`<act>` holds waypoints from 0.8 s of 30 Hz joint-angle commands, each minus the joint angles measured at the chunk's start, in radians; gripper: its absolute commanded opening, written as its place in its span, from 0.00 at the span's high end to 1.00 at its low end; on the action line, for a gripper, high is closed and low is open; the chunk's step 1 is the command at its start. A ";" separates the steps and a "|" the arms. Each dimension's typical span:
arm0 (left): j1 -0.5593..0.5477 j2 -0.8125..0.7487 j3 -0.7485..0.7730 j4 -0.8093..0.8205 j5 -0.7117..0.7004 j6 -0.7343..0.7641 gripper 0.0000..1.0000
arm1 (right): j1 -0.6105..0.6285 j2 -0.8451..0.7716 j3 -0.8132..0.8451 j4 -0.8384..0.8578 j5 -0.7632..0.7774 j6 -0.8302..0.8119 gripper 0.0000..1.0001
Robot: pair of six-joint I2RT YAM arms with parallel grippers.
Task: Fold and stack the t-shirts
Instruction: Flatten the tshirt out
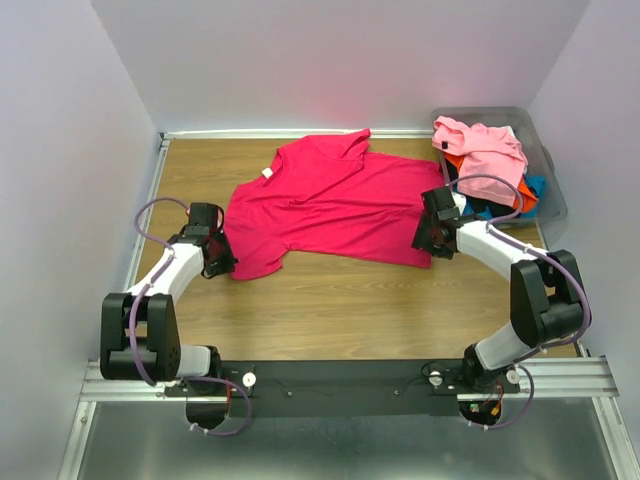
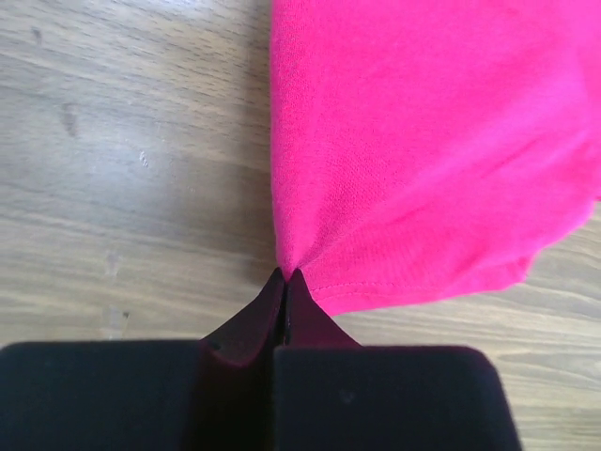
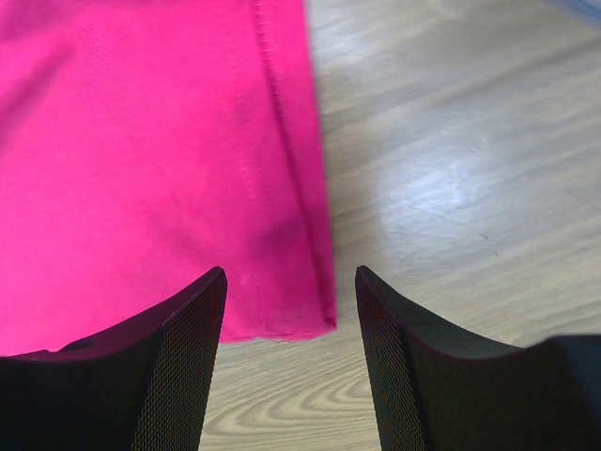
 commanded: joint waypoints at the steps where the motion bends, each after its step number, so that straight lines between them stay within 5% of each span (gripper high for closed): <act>1: 0.002 -0.051 0.044 -0.050 -0.001 -0.001 1.00 | -0.014 -0.008 -0.019 -0.042 0.056 0.064 0.36; 14: 0.002 -0.078 0.038 -0.048 0.007 0.007 1.00 | -0.015 0.051 -0.048 -0.066 -0.027 0.119 0.37; 24: 0.002 -0.098 0.037 -0.045 0.008 0.007 1.00 | -0.015 0.010 -0.106 -0.073 -0.024 0.176 0.51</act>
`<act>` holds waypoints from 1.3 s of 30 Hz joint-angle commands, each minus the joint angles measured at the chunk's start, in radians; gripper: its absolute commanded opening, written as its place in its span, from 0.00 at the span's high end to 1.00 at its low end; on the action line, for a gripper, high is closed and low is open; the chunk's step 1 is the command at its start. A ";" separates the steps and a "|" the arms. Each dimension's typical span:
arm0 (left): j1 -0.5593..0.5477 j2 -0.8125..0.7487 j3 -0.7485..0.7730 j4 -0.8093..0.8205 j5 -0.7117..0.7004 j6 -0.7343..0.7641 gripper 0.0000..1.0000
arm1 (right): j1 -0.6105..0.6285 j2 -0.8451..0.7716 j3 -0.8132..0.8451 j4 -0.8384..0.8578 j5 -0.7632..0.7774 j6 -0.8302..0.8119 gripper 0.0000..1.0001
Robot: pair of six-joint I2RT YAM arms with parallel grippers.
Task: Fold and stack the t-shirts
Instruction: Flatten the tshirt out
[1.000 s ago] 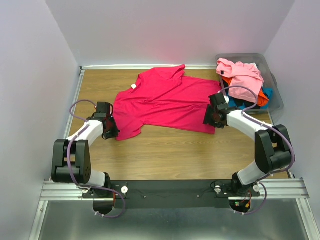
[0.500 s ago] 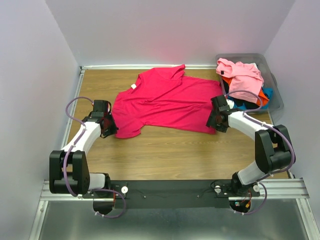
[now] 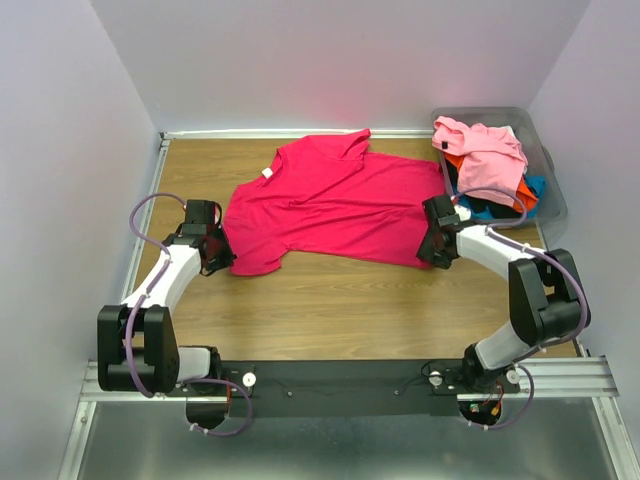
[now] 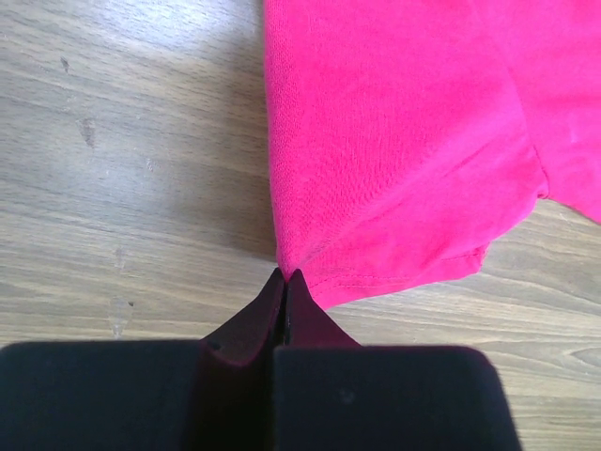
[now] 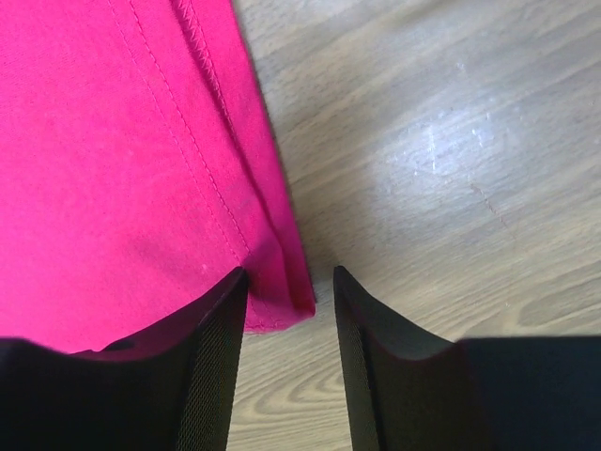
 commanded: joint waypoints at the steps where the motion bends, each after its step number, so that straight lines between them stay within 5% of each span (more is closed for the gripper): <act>1: 0.002 -0.028 0.005 -0.012 0.008 0.007 1.00 | -0.001 -0.015 -0.063 -0.040 -0.017 0.063 0.51; 19: 0.003 -0.045 -0.008 0.005 0.026 0.016 1.00 | -0.001 -0.057 -0.108 -0.093 -0.070 0.138 0.53; 23: 0.003 -0.052 -0.008 0.007 0.030 0.013 1.00 | -0.003 -0.064 -0.117 -0.097 -0.087 0.146 0.60; 33: 0.025 -0.082 0.005 0.002 0.019 0.016 1.00 | -0.001 -0.121 -0.109 -0.113 -0.086 0.158 0.99; 39: 0.129 -0.120 0.070 -0.007 0.026 0.022 1.00 | -0.001 -0.195 -0.011 -0.143 -0.035 0.119 0.99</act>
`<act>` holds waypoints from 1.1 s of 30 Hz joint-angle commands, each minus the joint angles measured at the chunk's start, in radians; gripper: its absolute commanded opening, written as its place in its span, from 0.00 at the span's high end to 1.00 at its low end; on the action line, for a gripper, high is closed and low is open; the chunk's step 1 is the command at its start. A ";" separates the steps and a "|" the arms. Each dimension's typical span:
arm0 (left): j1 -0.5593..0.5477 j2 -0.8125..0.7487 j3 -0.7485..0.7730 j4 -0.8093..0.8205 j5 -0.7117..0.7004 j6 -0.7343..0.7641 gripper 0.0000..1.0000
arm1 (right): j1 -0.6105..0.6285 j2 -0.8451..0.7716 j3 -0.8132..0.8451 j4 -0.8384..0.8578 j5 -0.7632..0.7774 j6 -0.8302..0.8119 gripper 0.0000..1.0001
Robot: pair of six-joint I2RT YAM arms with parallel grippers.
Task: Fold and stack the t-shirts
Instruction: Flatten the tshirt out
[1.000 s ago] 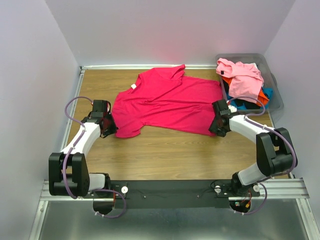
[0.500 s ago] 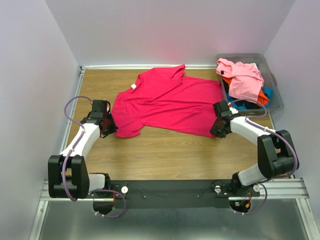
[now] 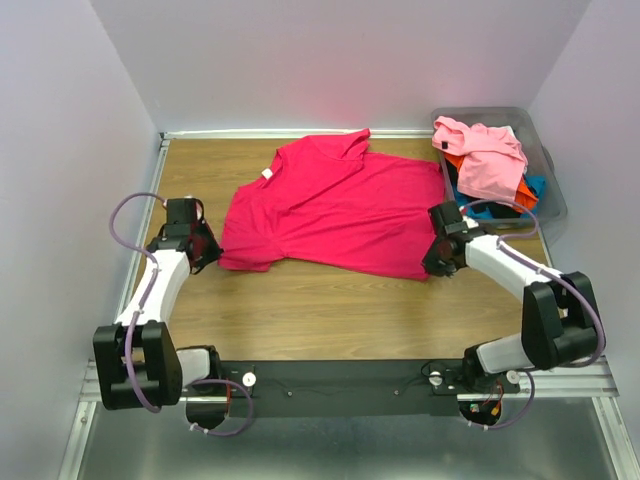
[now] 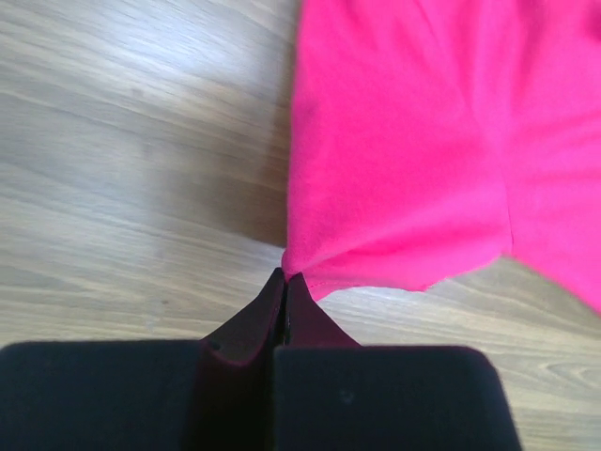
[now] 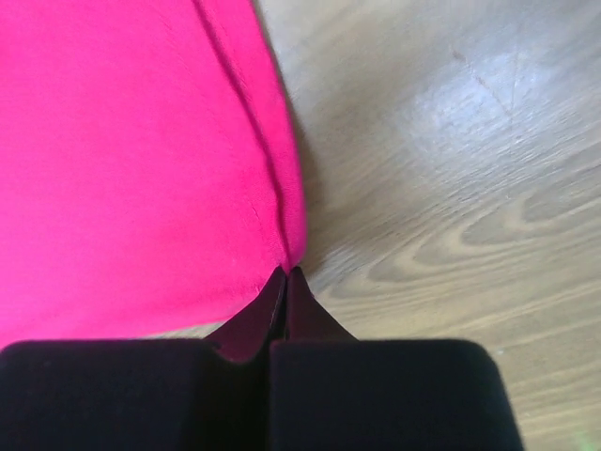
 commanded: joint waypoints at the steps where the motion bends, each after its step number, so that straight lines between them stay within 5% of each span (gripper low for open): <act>1: 0.065 -0.046 0.109 0.003 0.012 0.004 1.00 | 0.000 -0.067 0.129 -0.049 0.056 -0.034 0.99; 8: 0.160 -0.036 0.473 0.023 0.015 -0.092 1.00 | -0.001 -0.058 0.569 -0.048 0.148 -0.237 0.99; 15: 0.176 -0.060 0.955 -0.024 -0.196 -0.117 1.00 | -0.001 -0.043 0.958 -0.048 0.185 -0.390 0.99; 20: 0.167 -0.095 1.204 -0.104 -0.338 -0.039 1.00 | -0.001 -0.173 1.007 -0.034 0.245 -0.458 0.99; 27: 0.047 -0.196 1.285 -0.112 -0.590 0.084 1.00 | -0.001 -0.383 0.929 0.007 0.265 -0.562 0.99; 33: -0.024 -0.204 1.301 -0.080 -0.665 0.161 1.00 | -0.001 -0.469 0.878 0.009 0.237 -0.621 0.99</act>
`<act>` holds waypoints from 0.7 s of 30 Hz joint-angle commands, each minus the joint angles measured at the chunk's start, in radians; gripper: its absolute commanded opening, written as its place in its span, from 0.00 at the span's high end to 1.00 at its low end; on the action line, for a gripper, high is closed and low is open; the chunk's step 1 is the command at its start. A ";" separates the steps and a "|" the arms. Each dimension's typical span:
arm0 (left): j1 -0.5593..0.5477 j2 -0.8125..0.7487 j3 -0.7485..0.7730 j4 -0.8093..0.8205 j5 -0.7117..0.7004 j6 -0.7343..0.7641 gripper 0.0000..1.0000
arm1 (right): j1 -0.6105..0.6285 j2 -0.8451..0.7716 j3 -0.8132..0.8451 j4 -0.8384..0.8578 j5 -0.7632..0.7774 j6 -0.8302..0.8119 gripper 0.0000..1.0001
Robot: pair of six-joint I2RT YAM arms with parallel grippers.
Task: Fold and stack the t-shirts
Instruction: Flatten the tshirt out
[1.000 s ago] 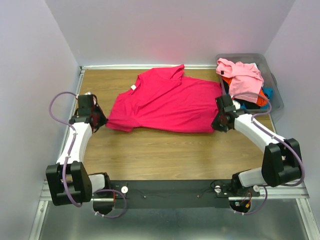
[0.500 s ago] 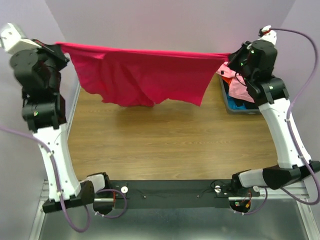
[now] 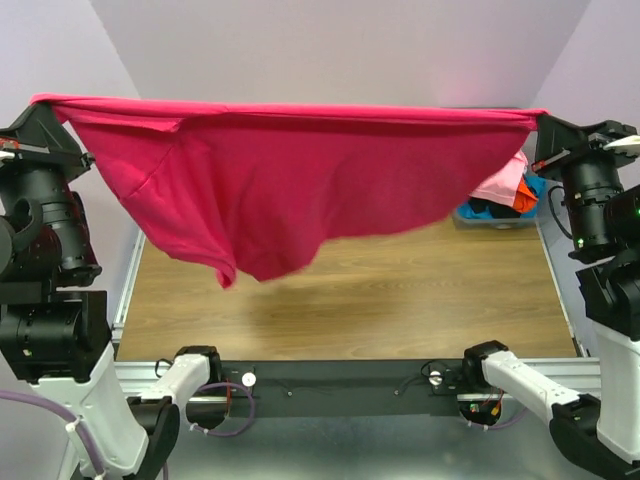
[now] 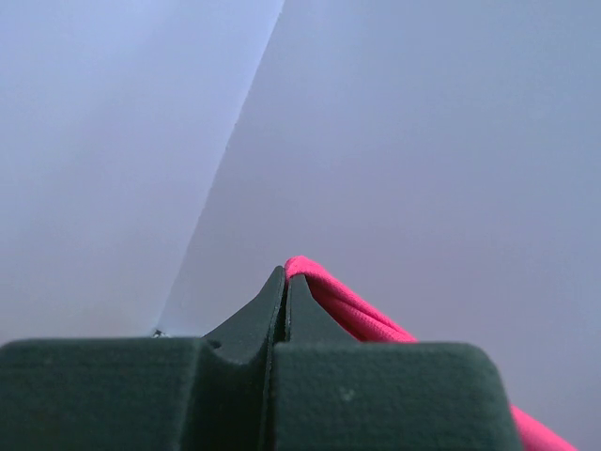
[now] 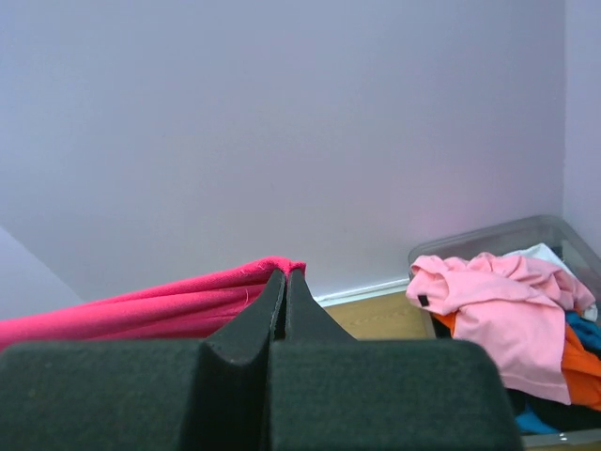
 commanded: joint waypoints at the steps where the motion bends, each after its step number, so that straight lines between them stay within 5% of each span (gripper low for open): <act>1: -0.002 0.020 -0.012 0.029 -0.221 0.106 1.00 | -0.019 0.016 -0.055 -0.027 0.105 -0.101 0.99; 14: -0.002 0.322 -0.498 0.304 0.179 0.128 1.00 | -0.020 0.373 -0.296 0.046 0.219 -0.088 0.99; 21: -0.016 0.819 -0.402 0.331 0.310 0.079 1.00 | -0.068 0.735 -0.334 0.282 0.244 -0.099 0.99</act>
